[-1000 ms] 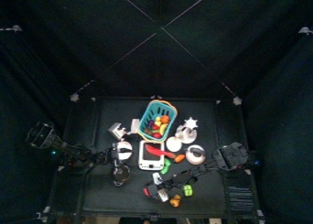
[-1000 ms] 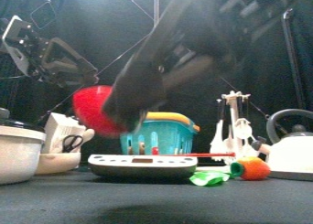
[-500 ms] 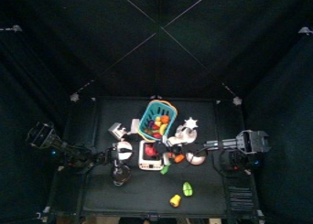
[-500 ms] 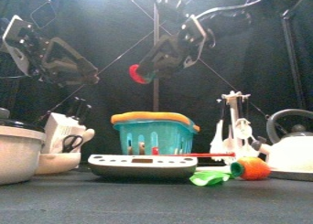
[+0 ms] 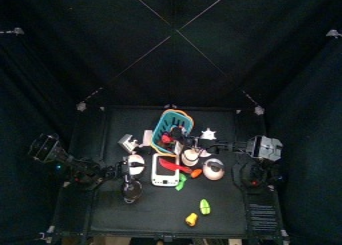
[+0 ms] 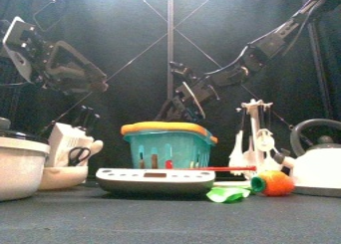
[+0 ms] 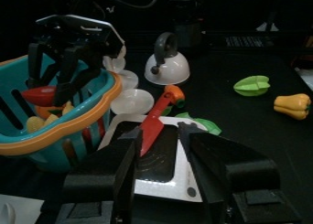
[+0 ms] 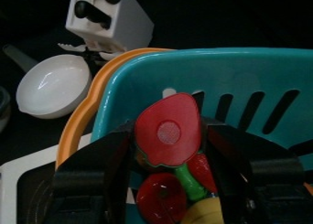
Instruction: Place strawberry half into basket
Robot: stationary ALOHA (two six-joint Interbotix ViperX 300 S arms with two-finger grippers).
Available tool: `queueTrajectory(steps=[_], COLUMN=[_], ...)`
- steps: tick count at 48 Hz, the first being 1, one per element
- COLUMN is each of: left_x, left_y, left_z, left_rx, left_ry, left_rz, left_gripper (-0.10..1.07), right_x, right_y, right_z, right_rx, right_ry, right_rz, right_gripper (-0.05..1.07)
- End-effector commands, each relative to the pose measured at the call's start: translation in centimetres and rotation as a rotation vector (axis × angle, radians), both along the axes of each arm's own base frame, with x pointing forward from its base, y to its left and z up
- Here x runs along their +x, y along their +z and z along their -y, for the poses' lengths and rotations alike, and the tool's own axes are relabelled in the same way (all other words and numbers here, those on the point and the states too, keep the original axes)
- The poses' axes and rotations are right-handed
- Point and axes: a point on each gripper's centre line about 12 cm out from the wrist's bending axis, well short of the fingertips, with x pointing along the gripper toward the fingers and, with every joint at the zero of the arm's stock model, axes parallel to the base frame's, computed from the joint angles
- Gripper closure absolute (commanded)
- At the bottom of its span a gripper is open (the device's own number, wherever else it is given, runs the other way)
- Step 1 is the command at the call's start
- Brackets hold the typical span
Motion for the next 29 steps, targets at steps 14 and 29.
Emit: queueTrajectory(steps=[14,29], left_x=[0.45,0.52], left_y=[0.67,0.75], left_z=[0.18,0.27], left_rx=[-0.005,-0.006], left_ry=[0.0,-0.004], left_rz=[0.025,0.027], left_gripper=[0.2,0.2], right_x=[0.37,0.36], right_y=[1.93,2.04], right_z=[0.17,0.17], right_rx=[-0.026,-0.041], right_ry=[0.005,0.013], right_rz=[0.049,0.035], right_gripper=[-0.01,-0.01])
